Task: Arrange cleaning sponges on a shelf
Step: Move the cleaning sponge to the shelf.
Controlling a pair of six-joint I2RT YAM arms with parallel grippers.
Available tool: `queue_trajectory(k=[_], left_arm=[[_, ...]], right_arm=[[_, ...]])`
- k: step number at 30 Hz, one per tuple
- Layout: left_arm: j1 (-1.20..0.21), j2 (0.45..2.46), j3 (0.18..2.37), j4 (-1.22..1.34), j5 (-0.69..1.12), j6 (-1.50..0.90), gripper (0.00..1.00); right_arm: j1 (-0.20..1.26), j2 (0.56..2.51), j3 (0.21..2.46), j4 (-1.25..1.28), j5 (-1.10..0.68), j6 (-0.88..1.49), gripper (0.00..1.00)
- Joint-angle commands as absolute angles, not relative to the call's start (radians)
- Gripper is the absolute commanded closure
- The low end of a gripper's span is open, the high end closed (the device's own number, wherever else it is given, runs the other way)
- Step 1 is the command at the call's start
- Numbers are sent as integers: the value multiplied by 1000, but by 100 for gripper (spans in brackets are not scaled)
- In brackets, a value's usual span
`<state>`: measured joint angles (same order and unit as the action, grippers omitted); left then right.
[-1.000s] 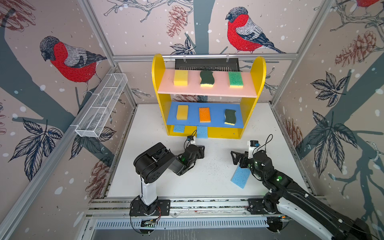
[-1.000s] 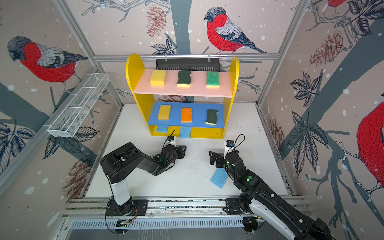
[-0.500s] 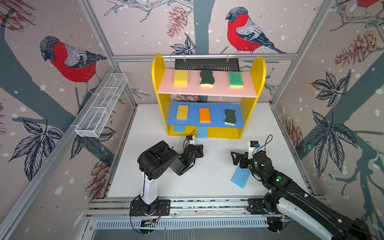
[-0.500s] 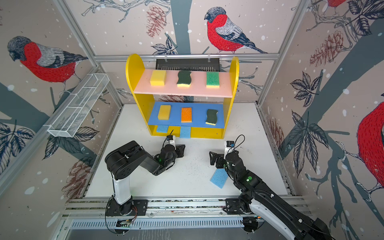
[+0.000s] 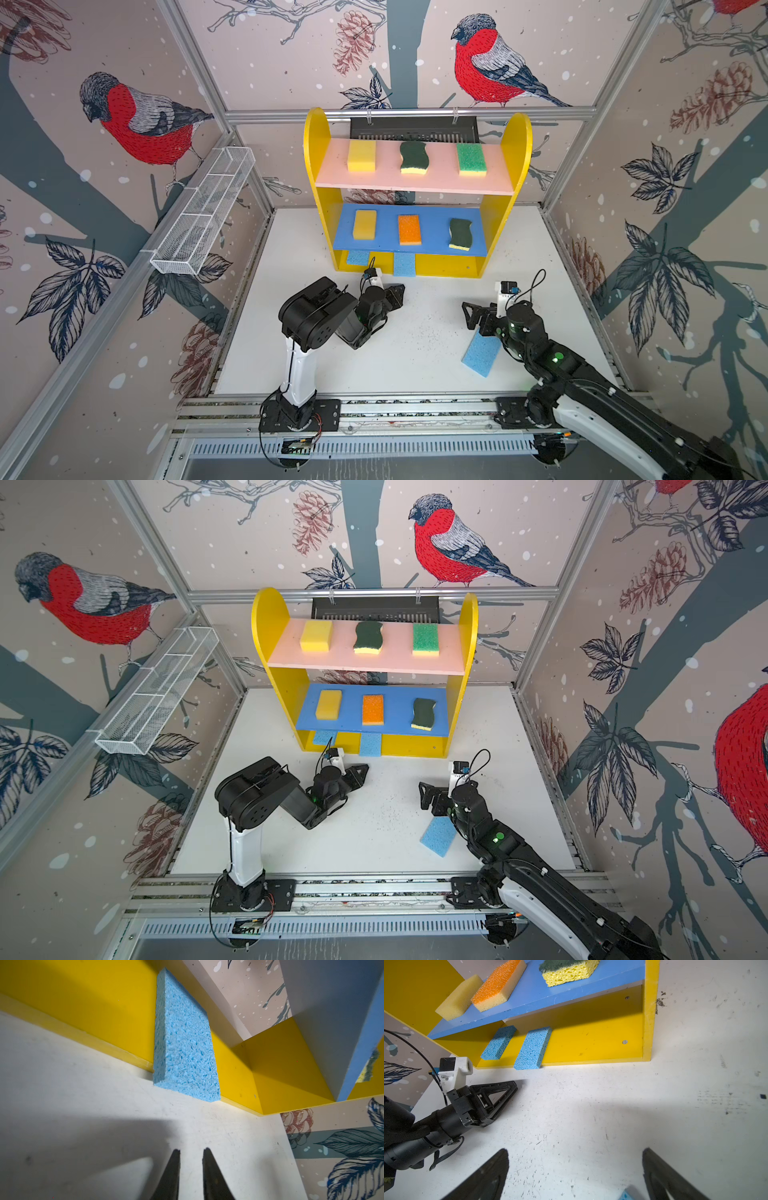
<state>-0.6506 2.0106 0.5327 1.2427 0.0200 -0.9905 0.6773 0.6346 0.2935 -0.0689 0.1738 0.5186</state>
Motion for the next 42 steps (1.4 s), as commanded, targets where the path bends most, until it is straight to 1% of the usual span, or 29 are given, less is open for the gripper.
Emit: queue_trajectory(k=[1, 6, 11, 13, 18, 22, 26, 32, 42], left_arm=[[-642, 2042, 529, 1289, 83, -1085, 79], [-641, 2036, 533, 1254, 77, -1116, 79], [-638, 1993, 553, 1130, 86, -1141, 80], [-637, 1995, 560, 1129, 93, -1161, 80], [-634, 2038, 578, 1181, 87, -1228, 85], [-632, 2066, 596, 1226, 49, -1277, 86], [-631, 2046, 613, 1178, 0, -1289, 86], [-626, 2030, 680, 1071, -22, -1292, 86], [-626, 2052, 713, 1058, -45, -1308, 86]], right_arm=[[675, 631, 304, -58, 166, 499, 0], [675, 626, 304, -64, 165, 501, 0], [675, 622, 303, -66, 164, 506, 1], [675, 621, 303, -66, 163, 507, 1], [675, 613, 299, -71, 163, 509, 0], [675, 605, 296, -72, 165, 508, 1], [675, 599, 296, -80, 165, 509, 1], [675, 595, 290, -75, 165, 510, 0], [673, 592, 285, -70, 166, 506, 0]])
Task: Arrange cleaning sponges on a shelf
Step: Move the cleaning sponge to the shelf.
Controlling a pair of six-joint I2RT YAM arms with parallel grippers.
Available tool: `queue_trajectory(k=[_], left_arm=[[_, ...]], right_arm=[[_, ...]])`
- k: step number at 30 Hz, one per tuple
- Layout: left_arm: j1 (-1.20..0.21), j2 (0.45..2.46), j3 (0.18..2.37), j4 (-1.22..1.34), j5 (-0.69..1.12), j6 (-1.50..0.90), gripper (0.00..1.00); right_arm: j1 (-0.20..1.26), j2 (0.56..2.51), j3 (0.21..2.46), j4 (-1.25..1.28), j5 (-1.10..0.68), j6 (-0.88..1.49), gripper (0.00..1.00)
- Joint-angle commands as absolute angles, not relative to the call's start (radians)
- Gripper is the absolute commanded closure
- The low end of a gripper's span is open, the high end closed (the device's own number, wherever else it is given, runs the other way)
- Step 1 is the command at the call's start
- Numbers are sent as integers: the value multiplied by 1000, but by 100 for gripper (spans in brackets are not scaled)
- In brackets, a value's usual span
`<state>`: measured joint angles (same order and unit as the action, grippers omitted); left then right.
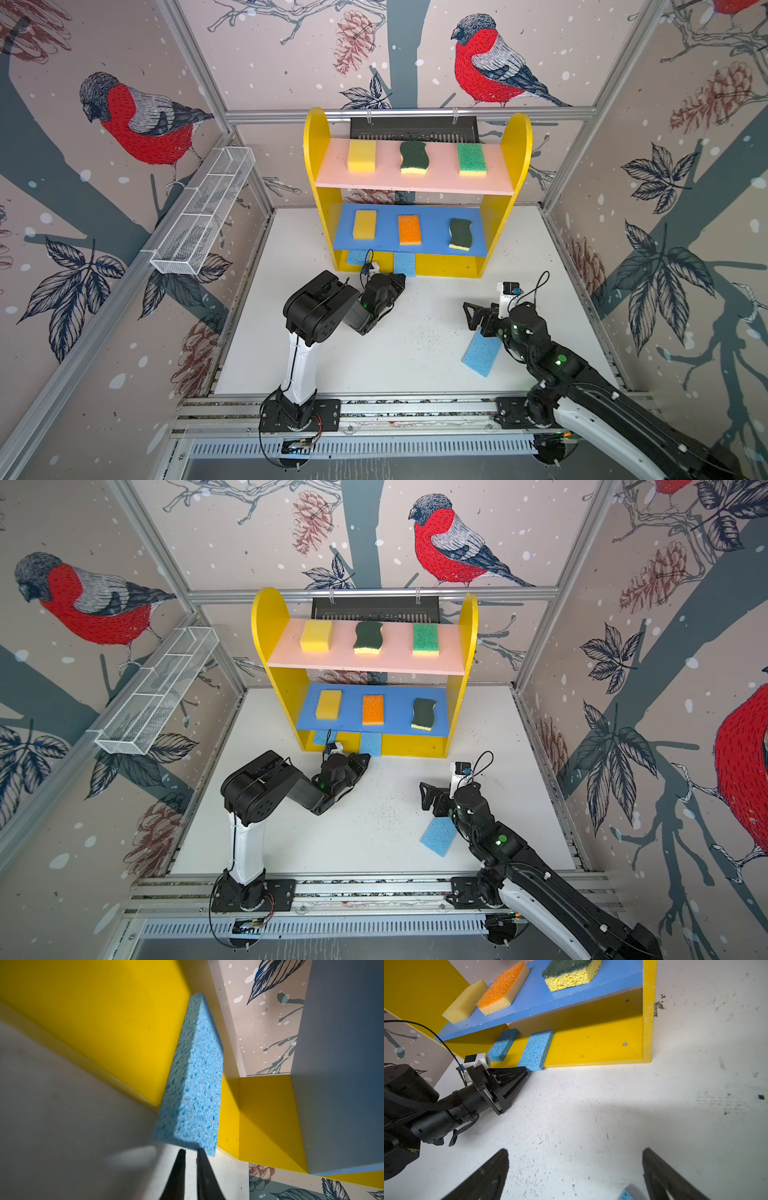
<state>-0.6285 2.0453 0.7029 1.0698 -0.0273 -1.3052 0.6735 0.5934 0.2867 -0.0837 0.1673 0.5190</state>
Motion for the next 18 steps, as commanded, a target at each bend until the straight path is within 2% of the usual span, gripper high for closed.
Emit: queue_trajectory(k=[1, 18], left_arm=[[-626, 2052, 715, 1055, -46, -1305, 86], [-626, 2116, 764, 1085, -78, -1317, 89]], right_arm=[[672, 592, 284, -68, 166, 506, 0], [666, 589, 279, -64, 163, 502, 0]])
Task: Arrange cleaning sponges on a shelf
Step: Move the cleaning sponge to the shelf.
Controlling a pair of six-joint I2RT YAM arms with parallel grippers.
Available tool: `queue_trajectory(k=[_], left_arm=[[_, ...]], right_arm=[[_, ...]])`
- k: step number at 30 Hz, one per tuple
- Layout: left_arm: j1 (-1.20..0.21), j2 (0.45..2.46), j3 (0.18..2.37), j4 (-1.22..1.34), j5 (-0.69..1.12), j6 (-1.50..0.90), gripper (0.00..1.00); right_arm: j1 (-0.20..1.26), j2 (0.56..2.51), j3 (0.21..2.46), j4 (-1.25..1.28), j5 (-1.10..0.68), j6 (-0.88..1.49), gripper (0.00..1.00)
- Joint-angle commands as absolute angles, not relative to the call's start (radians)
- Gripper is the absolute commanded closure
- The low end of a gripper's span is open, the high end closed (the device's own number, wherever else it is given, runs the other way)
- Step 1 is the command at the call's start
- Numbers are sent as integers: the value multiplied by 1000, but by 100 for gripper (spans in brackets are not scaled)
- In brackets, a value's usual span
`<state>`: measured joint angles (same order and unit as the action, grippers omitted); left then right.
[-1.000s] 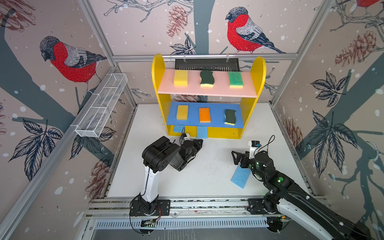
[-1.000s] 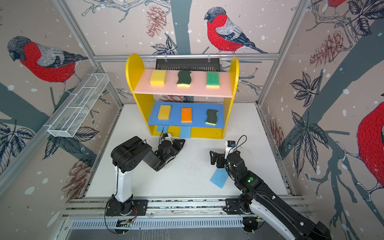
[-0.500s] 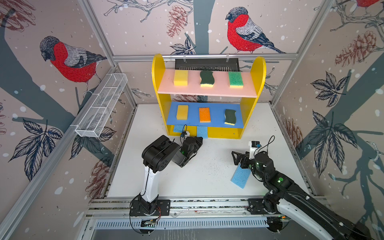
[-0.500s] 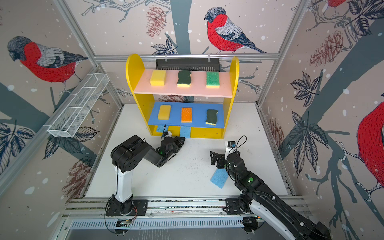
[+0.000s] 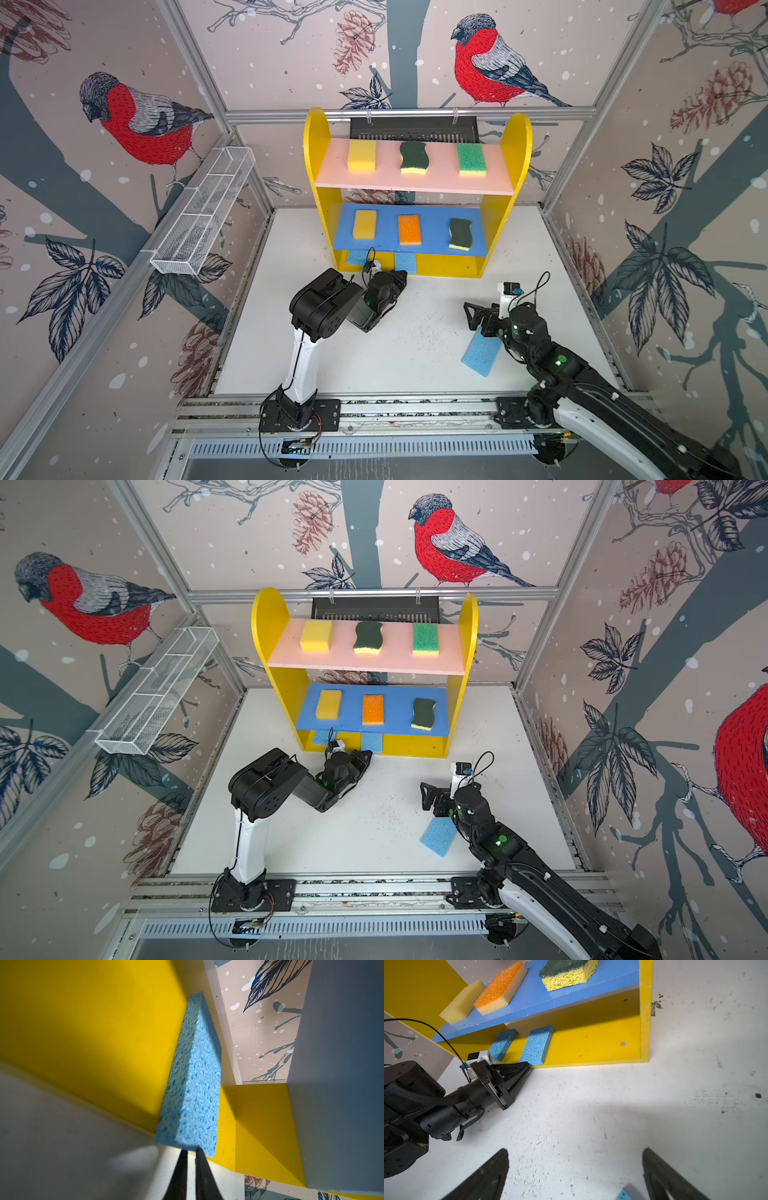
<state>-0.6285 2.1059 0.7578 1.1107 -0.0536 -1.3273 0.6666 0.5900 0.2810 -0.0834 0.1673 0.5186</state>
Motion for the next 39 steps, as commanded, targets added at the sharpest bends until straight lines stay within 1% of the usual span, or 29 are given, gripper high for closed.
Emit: queue_trajectory(k=[1, 39], left_arm=[[-625, 2119, 768, 1082, -80, -1316, 89], [-620, 2172, 836, 1022, -120, -1310, 90]], right_arm=[[664, 589, 279, -64, 163, 502, 0], [655, 602, 273, -57, 150, 504, 1]])
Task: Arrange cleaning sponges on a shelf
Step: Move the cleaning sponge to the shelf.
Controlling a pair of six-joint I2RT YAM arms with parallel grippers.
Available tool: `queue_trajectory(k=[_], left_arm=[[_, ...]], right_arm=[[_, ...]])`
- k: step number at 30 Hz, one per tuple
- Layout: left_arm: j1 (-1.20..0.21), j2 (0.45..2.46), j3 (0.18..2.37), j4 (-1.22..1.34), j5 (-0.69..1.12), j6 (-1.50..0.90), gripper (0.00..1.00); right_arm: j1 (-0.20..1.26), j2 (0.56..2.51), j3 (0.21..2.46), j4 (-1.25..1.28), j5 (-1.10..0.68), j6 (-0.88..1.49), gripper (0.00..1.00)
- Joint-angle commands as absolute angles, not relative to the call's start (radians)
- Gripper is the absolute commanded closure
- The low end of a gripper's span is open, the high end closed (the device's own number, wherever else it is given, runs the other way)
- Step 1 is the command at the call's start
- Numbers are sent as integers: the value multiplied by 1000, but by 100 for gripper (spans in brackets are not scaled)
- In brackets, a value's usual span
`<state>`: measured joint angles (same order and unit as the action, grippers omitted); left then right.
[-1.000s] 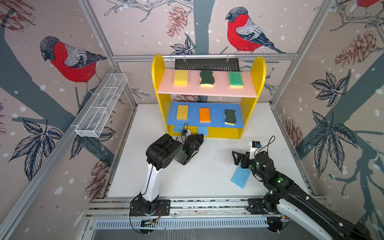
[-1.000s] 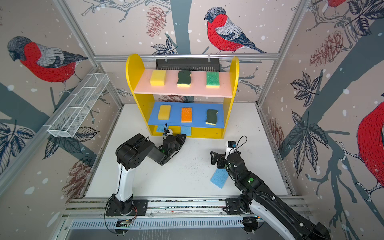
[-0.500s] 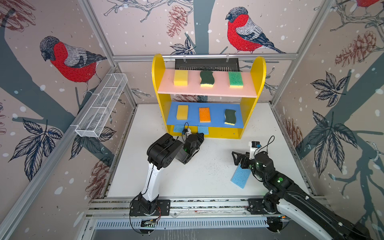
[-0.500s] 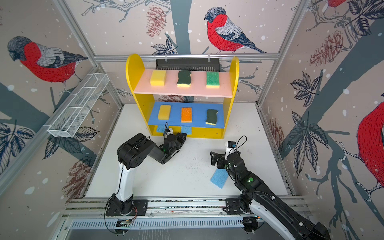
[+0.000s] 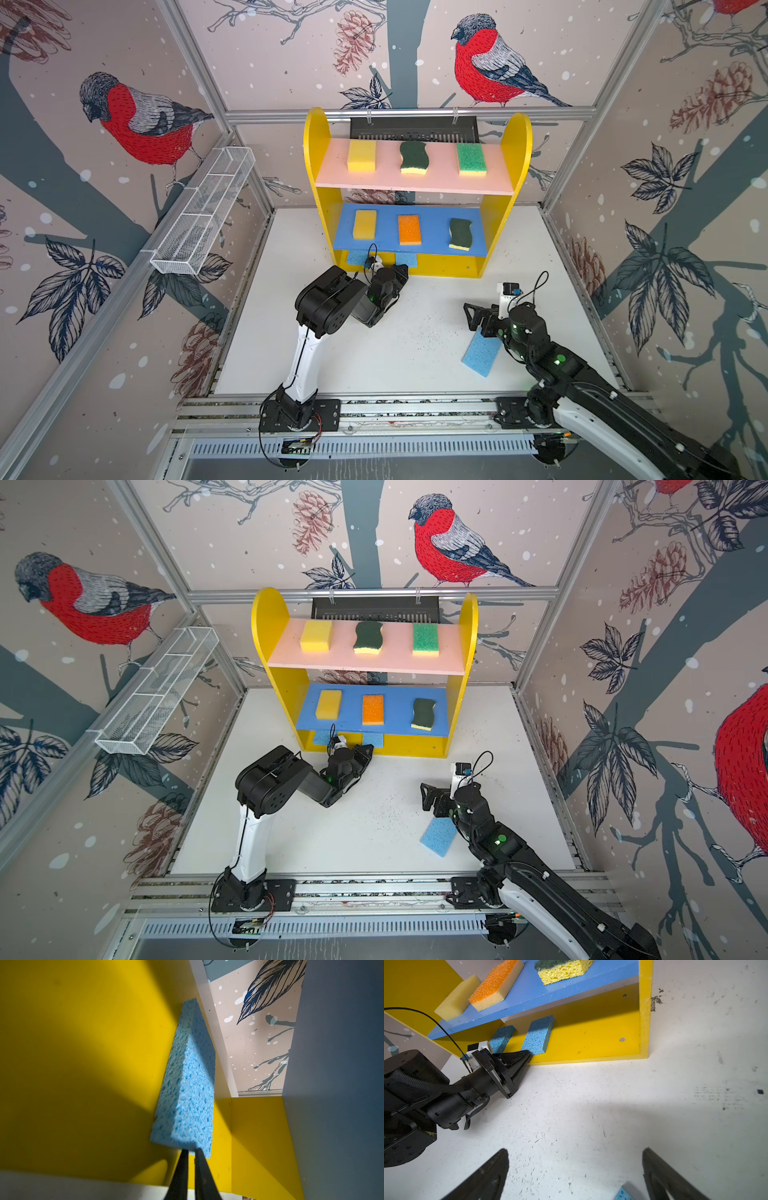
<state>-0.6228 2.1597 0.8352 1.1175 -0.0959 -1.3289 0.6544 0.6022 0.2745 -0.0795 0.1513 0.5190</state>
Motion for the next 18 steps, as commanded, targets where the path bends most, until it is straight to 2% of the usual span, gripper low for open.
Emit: queue_trajectory(k=[1, 18], left_arm=[[-620, 2174, 837, 1019, -121, -1308, 89], [-620, 2153, 828, 1002, -126, -1299, 89]], right_arm=[[654, 603, 273, -56, 151, 503, 0], [653, 608, 273, -58, 152, 505, 1]])
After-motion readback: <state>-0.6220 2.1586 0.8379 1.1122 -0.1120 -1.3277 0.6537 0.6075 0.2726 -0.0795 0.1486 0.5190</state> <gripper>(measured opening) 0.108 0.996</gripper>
